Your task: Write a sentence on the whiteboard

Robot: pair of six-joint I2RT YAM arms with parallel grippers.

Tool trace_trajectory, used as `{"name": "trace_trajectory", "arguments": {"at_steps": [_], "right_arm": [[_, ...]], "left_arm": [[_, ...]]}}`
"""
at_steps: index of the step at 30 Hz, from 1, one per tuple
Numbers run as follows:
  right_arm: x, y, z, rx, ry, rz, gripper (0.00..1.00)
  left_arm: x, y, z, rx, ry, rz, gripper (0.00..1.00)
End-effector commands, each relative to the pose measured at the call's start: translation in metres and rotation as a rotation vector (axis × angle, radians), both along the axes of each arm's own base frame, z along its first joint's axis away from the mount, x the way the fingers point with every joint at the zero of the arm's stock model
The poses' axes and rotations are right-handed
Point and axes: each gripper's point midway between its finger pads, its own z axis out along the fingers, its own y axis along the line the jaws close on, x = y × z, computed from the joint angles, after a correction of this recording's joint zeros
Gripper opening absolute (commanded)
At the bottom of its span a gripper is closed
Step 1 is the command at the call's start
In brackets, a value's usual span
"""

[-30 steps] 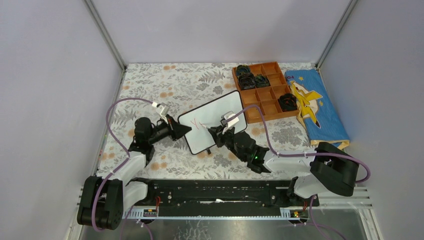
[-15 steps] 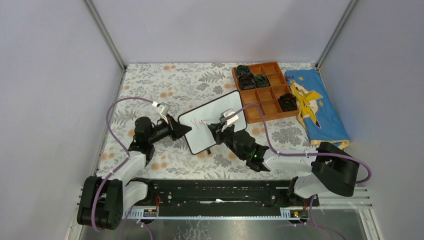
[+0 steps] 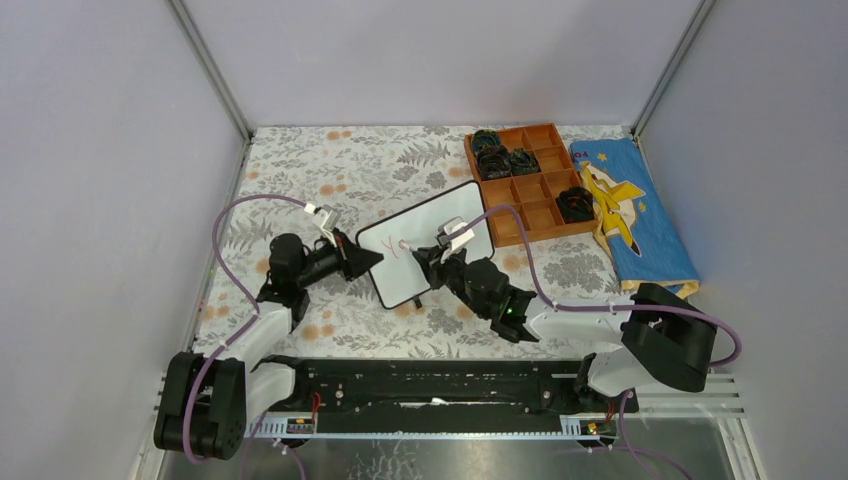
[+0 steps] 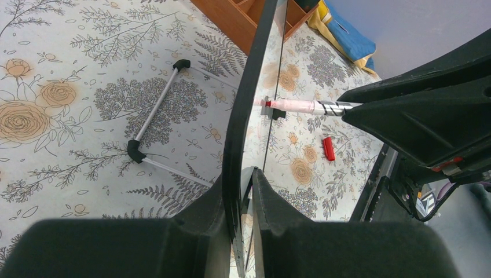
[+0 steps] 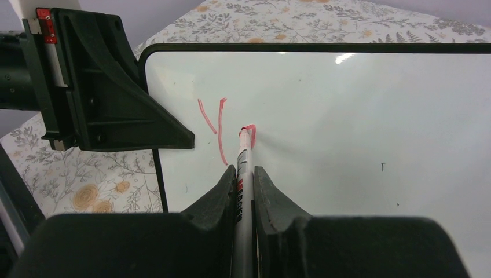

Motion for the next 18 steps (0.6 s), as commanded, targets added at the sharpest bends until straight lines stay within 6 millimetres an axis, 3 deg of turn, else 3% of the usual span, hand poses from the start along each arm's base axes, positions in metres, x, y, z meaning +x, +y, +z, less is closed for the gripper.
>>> {"name": "trace_trajectory", "arguments": {"at_steps": [1, 8, 18], "right_arm": [[0.003, 0.007, 0.012, 0.034, -0.007, 0.018, 0.0], [-0.002, 0.005, 0.009, 0.036, 0.011, 0.029, 0.0], [0.008, -0.023, 0.044, 0.071, -0.043, -0.088, 0.0]], "left_arm": [[0.009, 0.008, -0.011, 0.075, -0.024, 0.043, 0.13], [0.009, 0.007, -0.011, 0.077, -0.024, 0.043, 0.13], [0.01, 0.008, -0.012, 0.081, -0.019, 0.048, 0.13]]}}
